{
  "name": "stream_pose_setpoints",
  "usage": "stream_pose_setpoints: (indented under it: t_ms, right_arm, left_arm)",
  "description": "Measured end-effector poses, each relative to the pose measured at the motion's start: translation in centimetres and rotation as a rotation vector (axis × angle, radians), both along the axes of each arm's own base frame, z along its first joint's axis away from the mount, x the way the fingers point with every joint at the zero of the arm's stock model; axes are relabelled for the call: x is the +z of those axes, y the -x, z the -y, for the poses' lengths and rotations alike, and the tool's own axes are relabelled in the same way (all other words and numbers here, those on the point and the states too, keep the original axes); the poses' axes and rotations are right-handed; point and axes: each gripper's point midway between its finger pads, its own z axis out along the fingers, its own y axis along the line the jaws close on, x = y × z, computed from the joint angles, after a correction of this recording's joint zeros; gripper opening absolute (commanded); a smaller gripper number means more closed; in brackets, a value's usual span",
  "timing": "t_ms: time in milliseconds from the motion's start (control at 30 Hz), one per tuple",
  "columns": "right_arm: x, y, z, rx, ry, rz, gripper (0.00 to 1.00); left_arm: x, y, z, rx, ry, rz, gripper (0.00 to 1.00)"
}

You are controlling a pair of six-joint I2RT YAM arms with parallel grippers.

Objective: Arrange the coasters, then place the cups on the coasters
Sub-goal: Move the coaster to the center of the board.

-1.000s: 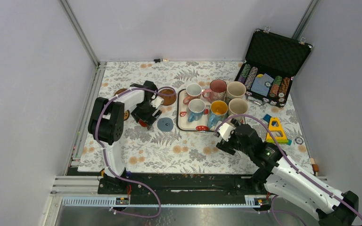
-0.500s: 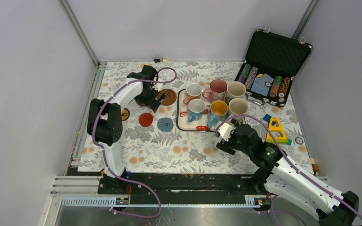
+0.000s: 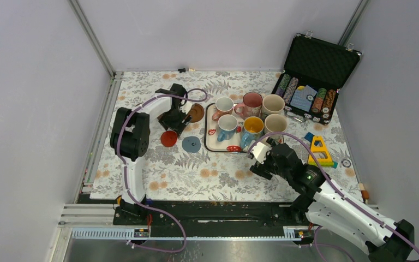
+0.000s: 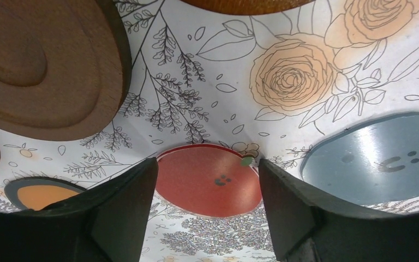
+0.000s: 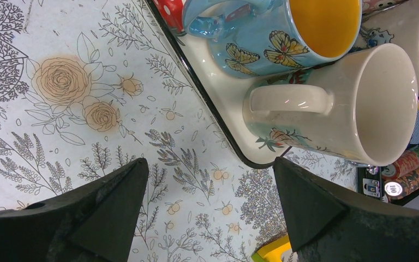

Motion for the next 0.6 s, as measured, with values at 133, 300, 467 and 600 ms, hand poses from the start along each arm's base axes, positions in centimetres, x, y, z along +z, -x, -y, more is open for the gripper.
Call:
stream_pose_setpoints:
  t_ms: [133,300,467,600]
  right_arm:
    - [0.0,0.0,0.0,0.000,0.000,0.000,0.93]
    - [0.0,0.0,0.0,-0.001,0.000,0.000,0.93]
    - [0.0,0.0,0.0,-0.001,0.000,0.000,0.93]
    - [0.0,0.0,0.0,-0.001,0.000,0.000,0.93]
  left_arm:
    - [0.0,0.0,-0.1,-0.001,-0.003,0.001,0.61]
    - [-0.1,0.2,-0.1,-0.003,-0.002,0.003,0.60]
    - [-0.2,1.4,-0.5,-0.011,-0.006,-0.002,0.60]
    - [-0.2,2.2,-1.0,-0.008,-0.008,-0.012,0.59]
